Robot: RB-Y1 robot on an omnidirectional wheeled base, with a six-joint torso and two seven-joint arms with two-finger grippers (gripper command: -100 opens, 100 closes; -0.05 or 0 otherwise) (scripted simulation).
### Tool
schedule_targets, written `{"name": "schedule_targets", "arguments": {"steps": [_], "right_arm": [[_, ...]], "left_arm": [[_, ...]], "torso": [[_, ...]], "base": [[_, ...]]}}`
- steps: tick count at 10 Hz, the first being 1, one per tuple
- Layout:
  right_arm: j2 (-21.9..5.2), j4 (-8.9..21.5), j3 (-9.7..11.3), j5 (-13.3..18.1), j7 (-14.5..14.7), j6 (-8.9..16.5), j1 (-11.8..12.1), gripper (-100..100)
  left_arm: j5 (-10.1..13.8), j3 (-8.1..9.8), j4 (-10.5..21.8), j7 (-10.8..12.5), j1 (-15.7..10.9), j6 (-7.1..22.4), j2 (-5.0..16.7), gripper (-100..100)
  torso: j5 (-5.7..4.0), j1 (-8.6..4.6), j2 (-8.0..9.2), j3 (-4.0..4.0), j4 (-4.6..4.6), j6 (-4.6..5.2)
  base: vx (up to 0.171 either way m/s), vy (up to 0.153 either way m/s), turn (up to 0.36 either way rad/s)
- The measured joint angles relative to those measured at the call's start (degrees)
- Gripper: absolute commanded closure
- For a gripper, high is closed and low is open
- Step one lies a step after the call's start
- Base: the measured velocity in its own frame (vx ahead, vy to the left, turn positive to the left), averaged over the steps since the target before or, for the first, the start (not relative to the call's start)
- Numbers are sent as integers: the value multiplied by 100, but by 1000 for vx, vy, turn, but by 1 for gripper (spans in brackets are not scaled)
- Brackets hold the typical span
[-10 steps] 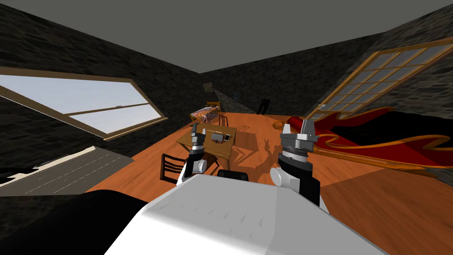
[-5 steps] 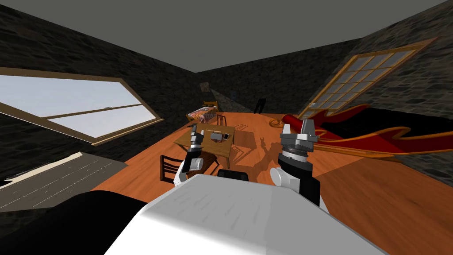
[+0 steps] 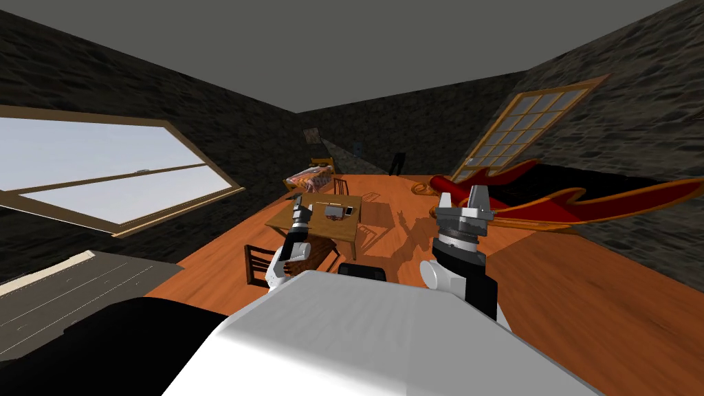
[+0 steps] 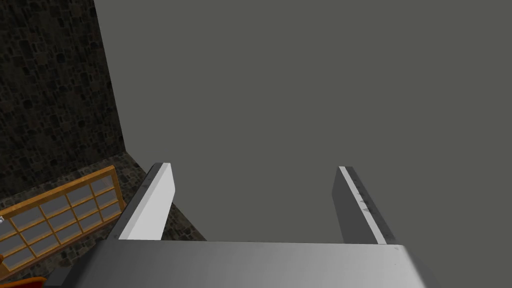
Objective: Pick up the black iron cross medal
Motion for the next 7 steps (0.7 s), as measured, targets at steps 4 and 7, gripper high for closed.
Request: {"name": "schedule_targets", "arguments": {"steps": [4, 7], "right_arm": [[0, 0, 0, 0, 0, 0, 0, 0], [0, 0, -1, 0, 0, 0, 1, 0]], "left_arm": [[75, 480, 316, 367, -250, 551, 162, -100], [80, 875, 658, 673, -457, 1008, 158, -100]], "torso": [[-1, -7, 0, 0, 0, 0], [0, -3, -1, -1, 0, -4]], "base": [[-58, 24, -149], [-51, 25, -103]]}}
